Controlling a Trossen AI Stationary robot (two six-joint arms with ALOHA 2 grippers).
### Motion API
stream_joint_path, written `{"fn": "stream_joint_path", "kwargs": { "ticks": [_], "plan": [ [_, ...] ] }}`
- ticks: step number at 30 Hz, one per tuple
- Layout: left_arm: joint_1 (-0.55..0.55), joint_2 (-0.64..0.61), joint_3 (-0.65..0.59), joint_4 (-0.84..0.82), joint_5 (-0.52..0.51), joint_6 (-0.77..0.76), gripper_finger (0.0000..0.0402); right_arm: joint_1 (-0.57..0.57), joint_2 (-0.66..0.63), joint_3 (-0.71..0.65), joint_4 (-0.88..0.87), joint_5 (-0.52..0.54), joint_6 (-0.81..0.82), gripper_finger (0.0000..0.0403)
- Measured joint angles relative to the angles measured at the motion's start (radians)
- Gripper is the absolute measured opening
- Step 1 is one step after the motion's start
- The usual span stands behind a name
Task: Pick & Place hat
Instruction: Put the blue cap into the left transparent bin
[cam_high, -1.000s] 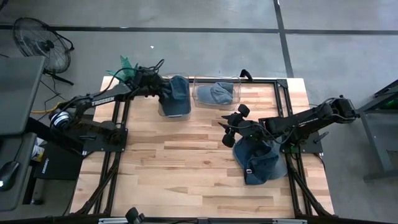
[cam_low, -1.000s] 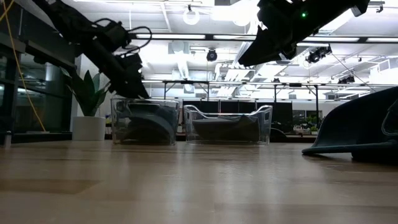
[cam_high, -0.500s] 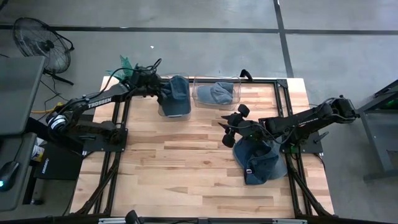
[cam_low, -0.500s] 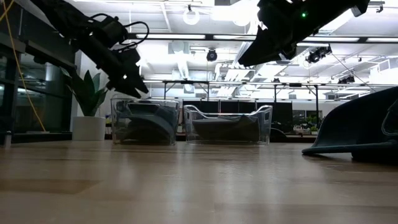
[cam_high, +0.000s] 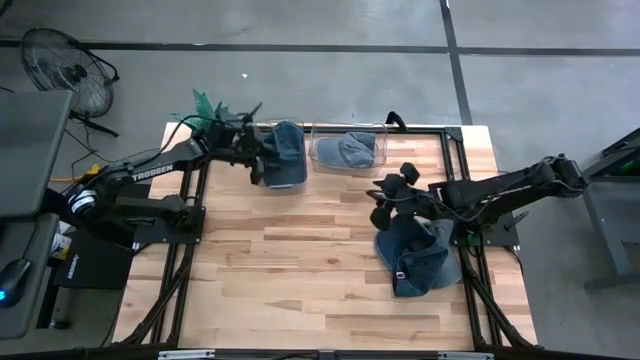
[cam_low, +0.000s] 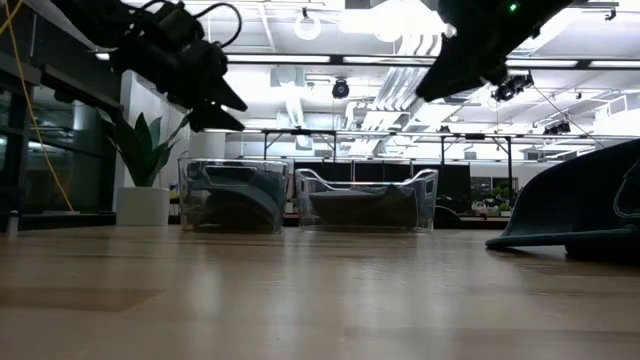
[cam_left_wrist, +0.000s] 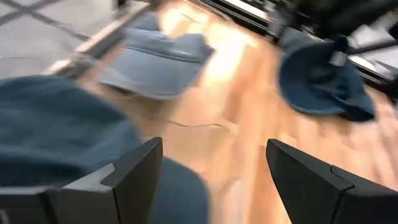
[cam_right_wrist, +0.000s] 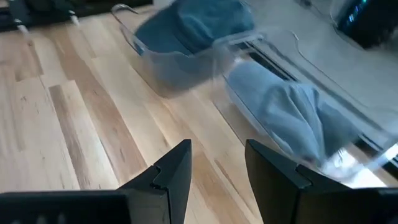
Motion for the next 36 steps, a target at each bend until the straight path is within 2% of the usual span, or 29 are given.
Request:
{"fn": "stream_joint_path", "kwargs": {
  "ticks": [4,11,15,18,26,36],
  "plan": [
    [-0.101,0.000,-0.001,0.021,-0.013,-0.023,0.0285,0.001,-0.013,0.072,-0.199,-0.025,0.112,0.0145],
    [-0.265,0.000,-0.002,0.073,-0.104,-0.030,0.0285,0.001,-0.013,0.216,-0.578,-0.181,0.332,0.0145],
    [-0.349,0.000,-0.002,0.119,-0.154,-0.043,0.0285,0.001,-0.013,0.251,-0.748,-0.286,0.438,0.0145],
    [-0.404,0.000,-0.002,0.157,-0.162,-0.046,0.0285,0.001,-0.011,0.247,-0.828,-0.412,0.505,0.0145],
    [-0.497,0.045,-0.002,0.245,-0.230,-0.042,0.0284,0.001,0.024,0.246,-0.931,-0.581,0.593,0.0145],
    [-0.513,0.120,-0.029,0.318,-0.233,-0.049,0.0284,-0.006,0.094,0.246,-1.036,-0.620,0.624,0.0145]
  ]
}}
